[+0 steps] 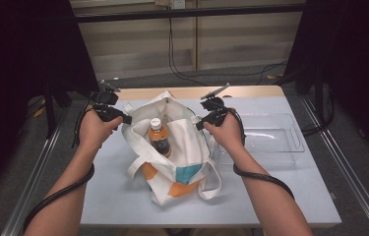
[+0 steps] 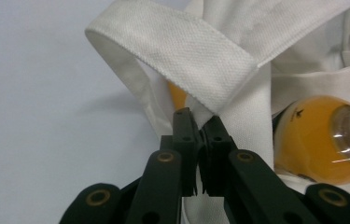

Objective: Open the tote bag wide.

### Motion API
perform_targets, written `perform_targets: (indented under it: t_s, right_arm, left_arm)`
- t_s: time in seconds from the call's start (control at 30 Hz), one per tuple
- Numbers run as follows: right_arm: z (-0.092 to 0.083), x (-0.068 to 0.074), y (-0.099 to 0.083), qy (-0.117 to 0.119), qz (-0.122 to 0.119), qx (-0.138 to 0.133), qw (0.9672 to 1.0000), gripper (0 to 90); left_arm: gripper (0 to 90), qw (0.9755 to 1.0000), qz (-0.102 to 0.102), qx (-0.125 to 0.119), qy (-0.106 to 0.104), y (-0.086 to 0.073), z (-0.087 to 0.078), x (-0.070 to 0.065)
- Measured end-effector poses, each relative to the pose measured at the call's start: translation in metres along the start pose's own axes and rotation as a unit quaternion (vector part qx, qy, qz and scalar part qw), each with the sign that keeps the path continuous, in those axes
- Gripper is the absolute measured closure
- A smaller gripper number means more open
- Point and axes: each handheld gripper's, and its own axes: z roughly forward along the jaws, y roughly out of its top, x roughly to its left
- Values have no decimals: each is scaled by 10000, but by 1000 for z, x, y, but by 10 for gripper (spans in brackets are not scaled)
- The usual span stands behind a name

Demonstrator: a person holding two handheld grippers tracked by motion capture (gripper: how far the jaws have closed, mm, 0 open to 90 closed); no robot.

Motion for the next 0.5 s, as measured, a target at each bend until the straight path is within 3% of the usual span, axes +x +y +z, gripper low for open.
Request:
perform_targets:
  t_s: [0.23, 0.5]
  right_arm:
    - [4, -1, -1, -27, -48, 19, 10000, 807]
    - [12, -5, -7, -29, 51, 137, 9999, 822]
  left_arm:
    - [866, 10000, 11, 33, 2, -2, 7, 4]
    - [865, 9999, -119, 109, -34, -11, 21, 13]
